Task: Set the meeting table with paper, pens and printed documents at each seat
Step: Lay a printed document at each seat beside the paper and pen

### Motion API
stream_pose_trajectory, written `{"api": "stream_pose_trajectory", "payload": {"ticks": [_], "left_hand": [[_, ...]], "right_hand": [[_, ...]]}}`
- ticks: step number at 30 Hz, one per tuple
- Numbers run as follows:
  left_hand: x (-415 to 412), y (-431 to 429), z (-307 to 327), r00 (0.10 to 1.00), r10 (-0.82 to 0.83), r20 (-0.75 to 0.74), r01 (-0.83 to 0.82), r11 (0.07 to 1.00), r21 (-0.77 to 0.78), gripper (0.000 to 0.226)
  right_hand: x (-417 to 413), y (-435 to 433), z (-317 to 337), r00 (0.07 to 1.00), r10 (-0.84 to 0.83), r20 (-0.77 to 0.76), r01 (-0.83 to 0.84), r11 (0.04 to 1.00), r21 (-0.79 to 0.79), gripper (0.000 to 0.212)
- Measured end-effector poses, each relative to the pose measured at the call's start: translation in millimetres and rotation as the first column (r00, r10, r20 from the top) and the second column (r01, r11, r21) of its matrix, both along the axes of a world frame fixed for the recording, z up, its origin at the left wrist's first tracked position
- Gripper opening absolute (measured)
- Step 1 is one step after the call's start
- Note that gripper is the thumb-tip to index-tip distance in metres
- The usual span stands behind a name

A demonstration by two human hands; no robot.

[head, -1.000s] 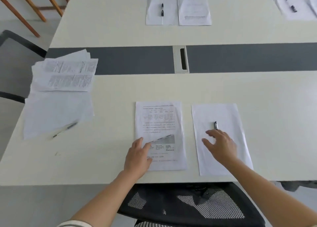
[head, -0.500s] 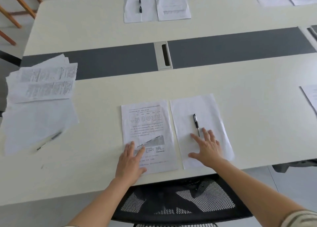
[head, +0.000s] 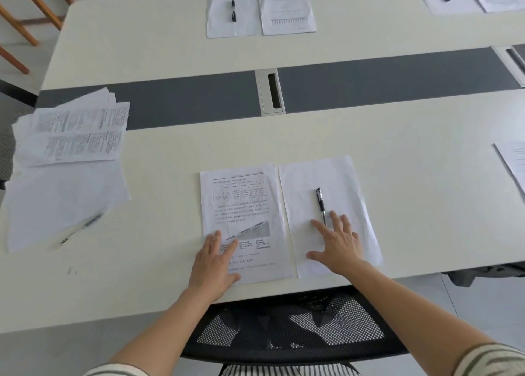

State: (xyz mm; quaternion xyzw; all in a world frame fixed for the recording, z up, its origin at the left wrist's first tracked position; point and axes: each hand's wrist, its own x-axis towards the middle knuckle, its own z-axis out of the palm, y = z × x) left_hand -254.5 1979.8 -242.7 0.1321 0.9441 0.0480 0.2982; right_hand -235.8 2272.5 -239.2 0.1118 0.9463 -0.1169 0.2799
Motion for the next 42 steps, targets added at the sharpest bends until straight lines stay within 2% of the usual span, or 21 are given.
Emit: {"api": "stream_pose_trajectory", "payload": {"ticks": [5, 7, 9, 11, 13, 16, 18, 22, 25, 27, 32, 35, 37, 40, 42], "left_hand": [[-7, 1, 15, 0.999, 0.034, -0.008, -0.034, 0.999, 0.032, 0.071], [-7, 1, 32, 0.993, 0.098, -0.067, -0.090, 0.989, 0.120, 0.061], [-3, -2, 54, 0.972, 0.222, -0.076, -0.195, 0.944, 0.265, 0.050], [7, -8, 78, 0.906, 0.422, 0.037, -0.394, 0.806, 0.441, 0.038], [27, -21, 102, 0.802, 0.566, 0.191, -0.560, 0.601, 0.570, 0.024], [68, -46, 132, 0.683, 0.671, 0.289, -0.645, 0.368, 0.670, 0.017], [99, -65, 145, 0.589, 0.730, 0.347, -0.679, 0.215, 0.702, 0.016], [166, -114, 158, 0.453, 0.810, 0.373, -0.682, 0.046, 0.730, 0.015], [215, -156, 163, 0.346, 0.853, 0.391, -0.684, -0.056, 0.727, 0.032], [250, -190, 166, 0.290, 0.877, 0.383, -0.674, -0.097, 0.733, 0.040], [335, -284, 174, 0.155, 0.925, 0.348, -0.654, -0.168, 0.738, 0.026], [378, -331, 176, 0.047, 0.943, 0.330, -0.631, -0.229, 0.742, 0.023], [398, -359, 174, -0.019, 0.947, 0.320, -0.610, -0.264, 0.747, 0.014], [407, -392, 167, -0.065, 0.938, 0.339, -0.595, -0.309, 0.742, 0.010], [397, -410, 163, -0.074, 0.929, 0.363, -0.588, -0.335, 0.737, 0.020]], "right_hand": [[5, 0, 11, 1.000, 0.011, -0.022, -0.011, 1.000, -0.001, 0.078], [6, -2, 26, 0.994, -0.005, -0.110, 0.001, 0.999, -0.036, 0.066], [7, -8, 45, 0.977, -0.074, -0.198, 0.041, 0.985, -0.165, 0.049], [13, -20, 65, 0.957, -0.171, -0.234, 0.085, 0.937, -0.339, 0.033], [23, -36, 84, 0.943, -0.219, -0.250, 0.077, 0.875, -0.478, 0.022], [43, -66, 107, 0.942, -0.232, -0.244, 0.043, 0.802, -0.596, 0.012], [56, -91, 118, 0.946, -0.220, -0.239, 0.017, 0.767, -0.641, 0.015], [79, -154, 130, 0.973, -0.090, -0.211, -0.079, 0.732, -0.677, 0.013], [92, -211, 138, 0.978, 0.048, -0.205, -0.179, 0.700, -0.692, 0.010], [102, -252, 142, 0.970, 0.109, -0.218, -0.234, 0.674, -0.701, 0.009], [142, -364, 152, 0.963, 0.153, -0.221, -0.269, 0.584, -0.766, 0.009], [167, -422, 153, 0.946, 0.226, -0.231, -0.319, 0.551, -0.771, 0.010], [180, -453, 153, 0.935, 0.261, -0.238, -0.345, 0.530, -0.775, 0.013], [182, -488, 152, 0.920, 0.301, -0.251, -0.378, 0.514, -0.770, 0.015], [171, -505, 151, 0.923, 0.298, -0.244, -0.372, 0.525, -0.766, 0.014]]}}
